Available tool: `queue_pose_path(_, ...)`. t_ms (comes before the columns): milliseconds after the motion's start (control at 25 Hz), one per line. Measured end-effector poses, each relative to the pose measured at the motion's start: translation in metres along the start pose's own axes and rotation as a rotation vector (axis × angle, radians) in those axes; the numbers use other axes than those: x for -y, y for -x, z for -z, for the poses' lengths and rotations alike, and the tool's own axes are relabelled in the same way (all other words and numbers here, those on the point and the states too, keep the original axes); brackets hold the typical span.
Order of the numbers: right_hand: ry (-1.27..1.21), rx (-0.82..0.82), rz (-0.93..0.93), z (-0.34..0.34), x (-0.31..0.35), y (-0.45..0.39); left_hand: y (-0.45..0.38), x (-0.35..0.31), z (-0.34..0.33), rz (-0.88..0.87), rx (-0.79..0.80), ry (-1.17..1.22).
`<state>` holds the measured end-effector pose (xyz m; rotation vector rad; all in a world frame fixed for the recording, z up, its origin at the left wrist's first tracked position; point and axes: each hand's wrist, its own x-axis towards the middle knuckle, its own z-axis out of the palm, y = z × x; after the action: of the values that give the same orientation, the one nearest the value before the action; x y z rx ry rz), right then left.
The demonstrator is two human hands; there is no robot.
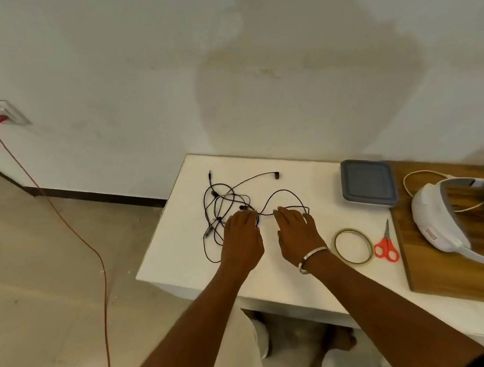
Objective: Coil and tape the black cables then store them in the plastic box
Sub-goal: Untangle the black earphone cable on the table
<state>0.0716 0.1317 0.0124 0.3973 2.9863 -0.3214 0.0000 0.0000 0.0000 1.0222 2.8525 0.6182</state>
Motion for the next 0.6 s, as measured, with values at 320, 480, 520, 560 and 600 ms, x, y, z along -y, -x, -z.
queue_pose_path(320,0.004,-0.021,-0.038,-0.028,-0.023,-0.009,-0.007,0.016,-0.031,0.065,0.063,0.017)
queue_pose_path(480,0.016,-0.012,-0.043,-0.031,-0.034,-0.009,-0.007,0.015,-0.033,0.082,0.047,0.013)
queue_pose_path(520,0.021,-0.007,-0.038,-0.031,-0.035,-0.009,-0.008,0.016,-0.033,0.083,0.032,0.021)
queue_pose_path(560,0.024,-0.006,-0.029,-0.031,-0.035,-0.01,-0.009,0.017,-0.032,0.089,0.013,0.036)
queue_pose_path(600,0.026,-0.01,-0.019,-0.031,-0.035,-0.011,-0.01,0.018,-0.031,0.101,-0.002,0.056)
